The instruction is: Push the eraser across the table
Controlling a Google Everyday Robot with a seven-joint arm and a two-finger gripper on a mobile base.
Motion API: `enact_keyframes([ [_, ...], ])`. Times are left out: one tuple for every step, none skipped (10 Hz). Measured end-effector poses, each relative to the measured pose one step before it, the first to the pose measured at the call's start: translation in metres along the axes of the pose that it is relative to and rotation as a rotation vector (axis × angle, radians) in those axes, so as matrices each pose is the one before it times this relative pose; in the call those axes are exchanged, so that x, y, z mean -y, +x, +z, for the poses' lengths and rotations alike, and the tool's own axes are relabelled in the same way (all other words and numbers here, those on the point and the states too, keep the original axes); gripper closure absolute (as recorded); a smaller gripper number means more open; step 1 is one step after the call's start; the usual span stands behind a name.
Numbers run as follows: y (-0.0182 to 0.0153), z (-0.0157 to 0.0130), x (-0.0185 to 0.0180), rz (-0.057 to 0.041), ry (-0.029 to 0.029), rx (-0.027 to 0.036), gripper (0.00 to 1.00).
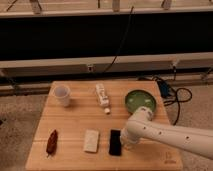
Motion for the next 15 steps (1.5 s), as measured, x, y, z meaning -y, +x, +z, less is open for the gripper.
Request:
enact_keyframes([
  [-0.00568,0.00127,0.00474,-0.01893,0.00164,0.00958,1.00],
  [-0.00327,0.00099,0.00304,-0.01023,0.00042,0.00491,1.00],
  [0.00004,-0.00005,0.00003,-0.00039,0.00019,0.00000,1.00],
  [-0.00024,-0.00014,-0.00021,-0.00023,0.00075,0.00050,1.00],
  [-0.00015,0.00003,0.00015,-0.00112,-0.00030,0.00021,1.00],
  [-0.00188,0.00022,0.00176,-0.01021,0.00097,0.00306,1.00],
  [-0.00688,0.00127,0.00677,-0.02654,0.00247,0.00895,1.00],
  [-0.00822,0.00138,0.00936,-0.02655,0.00236,0.00667,1.00],
  [-0.00805,0.00102,0.00995,-0.02490,0.00341,0.00623,1.00],
  [-0.00293,-0.00052,0.00443,-0.01331,0.00354,0.00160,1.00],
  [-0.00244,-0.00179,0.00351,-0.01791,0.00517,0.00117,1.00],
  [-0.00152,-0.00147,0.00236,-0.01060,0.00482,-0.00243,1.00],
  [-0.00086,-0.00107,0.00187,-0.00983,0.00054,-0.00384,1.00],
  [-0.00112,0.00090,0.01188,-0.03069,-0.01234,-0.00667,1.00],
  [-0.00162,0.00167,0.01195,-0.02541,-0.01318,-0.00594,1.00],
])
